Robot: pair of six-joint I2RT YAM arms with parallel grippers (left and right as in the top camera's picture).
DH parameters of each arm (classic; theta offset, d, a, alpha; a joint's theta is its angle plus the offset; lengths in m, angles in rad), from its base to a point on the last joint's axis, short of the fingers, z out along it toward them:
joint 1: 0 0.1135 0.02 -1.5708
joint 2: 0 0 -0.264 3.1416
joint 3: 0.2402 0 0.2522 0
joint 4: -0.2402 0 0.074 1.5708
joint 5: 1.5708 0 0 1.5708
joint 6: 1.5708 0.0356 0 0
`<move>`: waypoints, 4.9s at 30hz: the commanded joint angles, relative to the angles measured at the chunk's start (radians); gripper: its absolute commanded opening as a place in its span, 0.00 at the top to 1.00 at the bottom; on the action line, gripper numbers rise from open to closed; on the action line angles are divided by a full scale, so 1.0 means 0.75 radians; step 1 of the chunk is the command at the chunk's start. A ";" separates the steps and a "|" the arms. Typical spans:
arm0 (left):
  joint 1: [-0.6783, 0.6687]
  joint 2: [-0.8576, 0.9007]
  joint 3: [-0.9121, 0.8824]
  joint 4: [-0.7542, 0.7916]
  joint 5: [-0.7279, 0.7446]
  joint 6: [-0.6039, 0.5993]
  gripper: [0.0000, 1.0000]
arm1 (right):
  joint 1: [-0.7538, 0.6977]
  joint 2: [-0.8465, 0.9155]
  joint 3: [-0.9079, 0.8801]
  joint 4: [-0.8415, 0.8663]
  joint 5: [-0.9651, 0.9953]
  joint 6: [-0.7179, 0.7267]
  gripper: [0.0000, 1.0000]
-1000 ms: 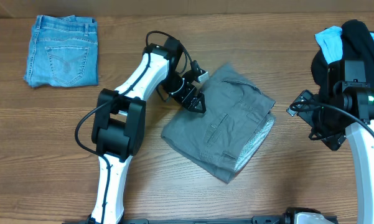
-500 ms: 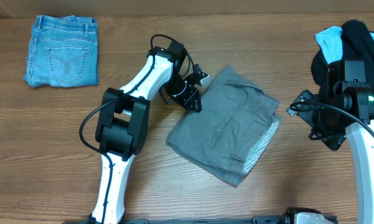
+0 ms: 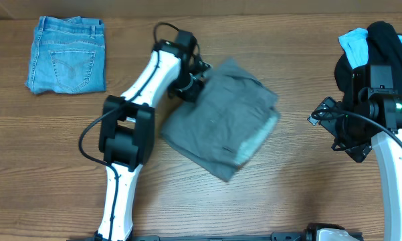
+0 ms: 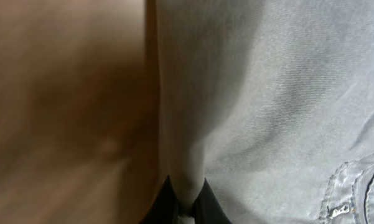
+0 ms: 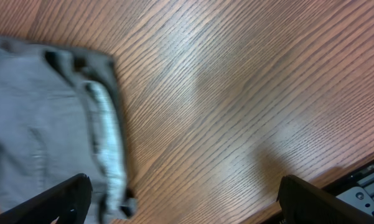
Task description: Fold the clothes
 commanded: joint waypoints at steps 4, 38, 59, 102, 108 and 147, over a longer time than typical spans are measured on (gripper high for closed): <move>0.192 0.028 0.225 -0.053 -0.213 -0.034 0.96 | -0.008 0.002 0.027 0.001 -0.001 -0.006 0.00; 0.609 0.028 0.739 0.072 -0.229 -0.422 0.96 | -0.008 0.002 0.027 -0.015 -0.001 -0.006 0.00; 0.803 0.020 0.754 0.108 -0.272 -0.551 0.96 | -0.008 0.002 -0.103 0.043 0.013 -0.005 0.00; 0.971 0.041 0.802 0.332 -0.396 -0.258 0.96 | -0.008 0.002 -0.104 0.019 0.013 -0.005 0.00; 0.980 0.112 0.802 0.354 -0.401 -0.233 0.96 | -0.008 0.002 -0.104 0.005 0.013 -0.005 0.00; 0.881 0.140 0.804 0.390 -0.262 -0.281 0.86 | -0.008 0.002 -0.104 -0.077 0.012 0.001 0.00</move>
